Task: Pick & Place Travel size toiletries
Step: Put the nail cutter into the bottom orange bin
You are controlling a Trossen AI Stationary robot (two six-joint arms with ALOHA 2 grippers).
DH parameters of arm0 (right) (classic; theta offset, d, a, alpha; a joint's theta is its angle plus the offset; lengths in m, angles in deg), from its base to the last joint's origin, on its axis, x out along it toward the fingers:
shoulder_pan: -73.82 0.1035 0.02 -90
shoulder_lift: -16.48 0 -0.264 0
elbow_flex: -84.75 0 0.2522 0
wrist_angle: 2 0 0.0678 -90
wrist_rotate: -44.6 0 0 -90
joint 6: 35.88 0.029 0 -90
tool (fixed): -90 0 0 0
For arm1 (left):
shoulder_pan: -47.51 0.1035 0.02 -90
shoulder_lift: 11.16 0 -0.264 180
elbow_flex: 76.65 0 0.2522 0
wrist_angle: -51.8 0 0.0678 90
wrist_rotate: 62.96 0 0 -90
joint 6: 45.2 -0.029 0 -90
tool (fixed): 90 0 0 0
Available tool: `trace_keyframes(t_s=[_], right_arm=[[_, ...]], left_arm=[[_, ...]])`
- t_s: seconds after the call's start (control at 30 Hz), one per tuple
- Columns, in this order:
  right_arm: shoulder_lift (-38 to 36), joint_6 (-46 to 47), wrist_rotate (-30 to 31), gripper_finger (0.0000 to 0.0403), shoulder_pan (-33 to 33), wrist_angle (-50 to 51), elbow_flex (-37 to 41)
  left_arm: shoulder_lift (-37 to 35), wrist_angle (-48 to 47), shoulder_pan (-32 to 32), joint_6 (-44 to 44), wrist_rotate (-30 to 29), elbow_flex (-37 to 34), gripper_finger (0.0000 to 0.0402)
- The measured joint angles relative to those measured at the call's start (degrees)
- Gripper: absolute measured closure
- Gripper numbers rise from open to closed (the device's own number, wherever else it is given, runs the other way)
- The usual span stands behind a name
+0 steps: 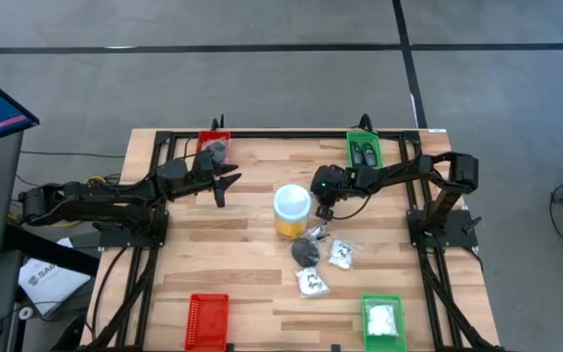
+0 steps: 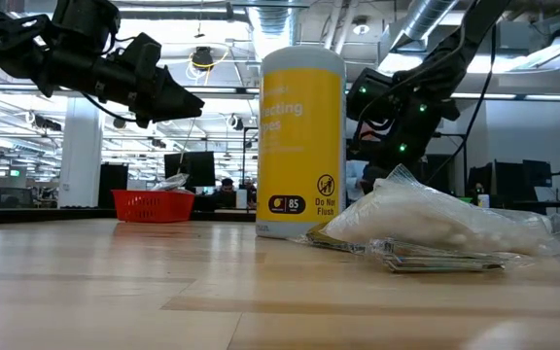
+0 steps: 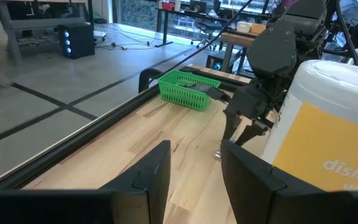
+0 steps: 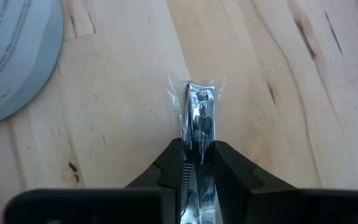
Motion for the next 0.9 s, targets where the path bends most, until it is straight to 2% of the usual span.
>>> trace_keyframes(t_s=[0.13,0.57,0.7,0.9], right_arm=[[-0.59,-0.17,0.23,0.0352,0.35,0.45,-0.14],[-3.34,-1.73,-0.02,0.0352,0.7,10.67,-6.66],[-3.48,-2.61,0.13,0.0352,0.19,13.65,-10.33],[-3.53,-4.72,0.29,0.0352,-0.73,23.16,-19.04]], left_arm=[[0.0,0.02,0.02,-0.02,-0.21,0.0,0.027],[0.0,0.0,-0.11,-0.01,-0.15,0.0,0.027],[0.0,0.02,-0.31,-0.02,-0.13,0.0,0.027],[0.0,0.06,-0.42,0.0,0.09,-0.01,0.027]])
